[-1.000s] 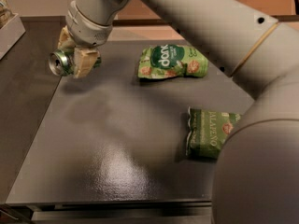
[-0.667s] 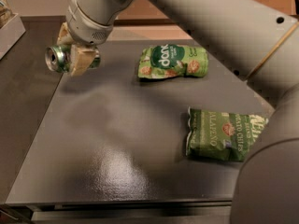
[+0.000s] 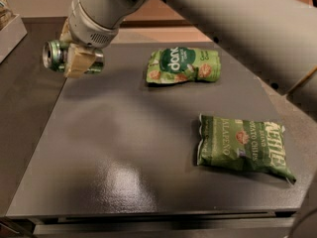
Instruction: Place green can upright
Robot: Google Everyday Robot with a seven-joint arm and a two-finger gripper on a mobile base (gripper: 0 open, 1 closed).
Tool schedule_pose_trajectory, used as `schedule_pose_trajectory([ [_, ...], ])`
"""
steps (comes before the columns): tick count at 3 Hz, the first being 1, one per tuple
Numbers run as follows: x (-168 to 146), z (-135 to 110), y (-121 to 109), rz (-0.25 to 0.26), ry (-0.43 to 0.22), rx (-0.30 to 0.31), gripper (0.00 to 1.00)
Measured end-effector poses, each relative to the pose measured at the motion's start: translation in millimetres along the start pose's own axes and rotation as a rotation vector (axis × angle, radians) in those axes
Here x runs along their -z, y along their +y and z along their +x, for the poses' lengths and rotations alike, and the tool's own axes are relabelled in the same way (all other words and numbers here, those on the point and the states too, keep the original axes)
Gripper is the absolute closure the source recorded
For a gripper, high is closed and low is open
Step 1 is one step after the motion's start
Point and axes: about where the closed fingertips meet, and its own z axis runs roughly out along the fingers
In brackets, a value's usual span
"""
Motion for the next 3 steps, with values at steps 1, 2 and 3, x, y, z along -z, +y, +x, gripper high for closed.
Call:
schedule_pose_trajectory([
  [1,1.0,-2.9,-6.7,0.089,-0.050,-0.089,1.00],
  [2,1.0,-3.0,-6.7,0.089,-0.050,-0.088,1.00],
  [3,0.7,-3.6,-3.9,0.088,-0.089,-0.132,1.00],
])
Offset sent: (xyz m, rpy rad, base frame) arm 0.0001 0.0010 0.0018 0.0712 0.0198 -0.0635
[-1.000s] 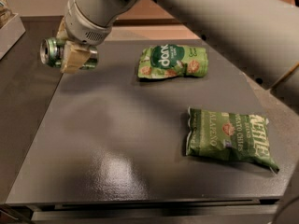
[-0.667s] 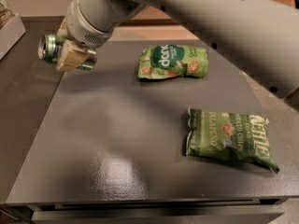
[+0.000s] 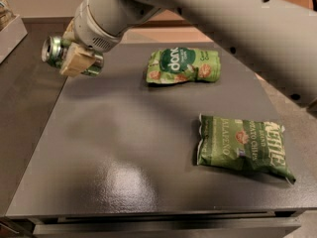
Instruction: Place green can upright
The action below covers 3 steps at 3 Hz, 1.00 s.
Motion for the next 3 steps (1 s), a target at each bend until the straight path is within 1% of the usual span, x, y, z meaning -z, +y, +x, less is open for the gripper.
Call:
schedule_pose_trajectory([
  [1,0,0,4,-0.005,-0.067,-0.056,1.00],
  [3,-2,-6,16,-0.057,-0.216,-0.168,1.00],
])
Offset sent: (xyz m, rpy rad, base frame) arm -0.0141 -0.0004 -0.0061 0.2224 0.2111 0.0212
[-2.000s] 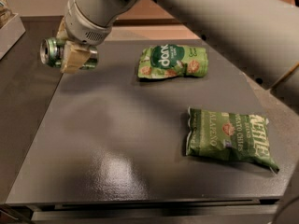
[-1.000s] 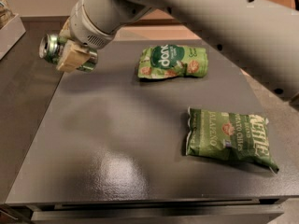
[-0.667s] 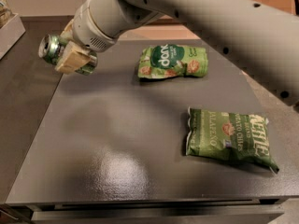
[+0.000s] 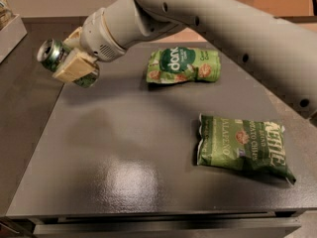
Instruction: Place green can upright
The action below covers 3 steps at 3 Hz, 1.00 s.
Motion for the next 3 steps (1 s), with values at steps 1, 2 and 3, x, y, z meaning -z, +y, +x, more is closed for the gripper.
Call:
schedule_pose_trajectory([
  [1,-3.0,-1.9,6.3,-0.027,-0.095,-0.066,1.00],
  [2,-3.2,-1.4,9.7,-0.054,-0.174,-0.113,1.00],
  [3,-3.6,0.7,13.5,-0.082,-0.245,-0.148,1.00],
])
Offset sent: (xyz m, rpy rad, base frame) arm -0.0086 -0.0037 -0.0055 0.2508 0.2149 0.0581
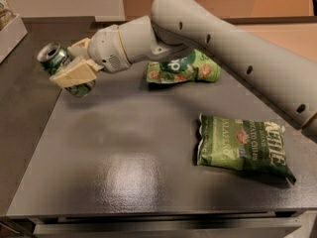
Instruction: Place green can upright
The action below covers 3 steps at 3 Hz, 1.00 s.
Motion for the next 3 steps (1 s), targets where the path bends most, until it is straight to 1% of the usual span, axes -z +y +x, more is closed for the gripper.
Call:
schedule_pose_trajectory([
  [1,2.7,2.5,2.1,-0.025,-0.059,-0.021,1.00],
  [2,4.1,4.2,3.8,-0.041,-0.093,-0.033,1.00],
  [3,-4.6,9.2,10.0,-0.069,-0.126,-0.056,1.00],
])
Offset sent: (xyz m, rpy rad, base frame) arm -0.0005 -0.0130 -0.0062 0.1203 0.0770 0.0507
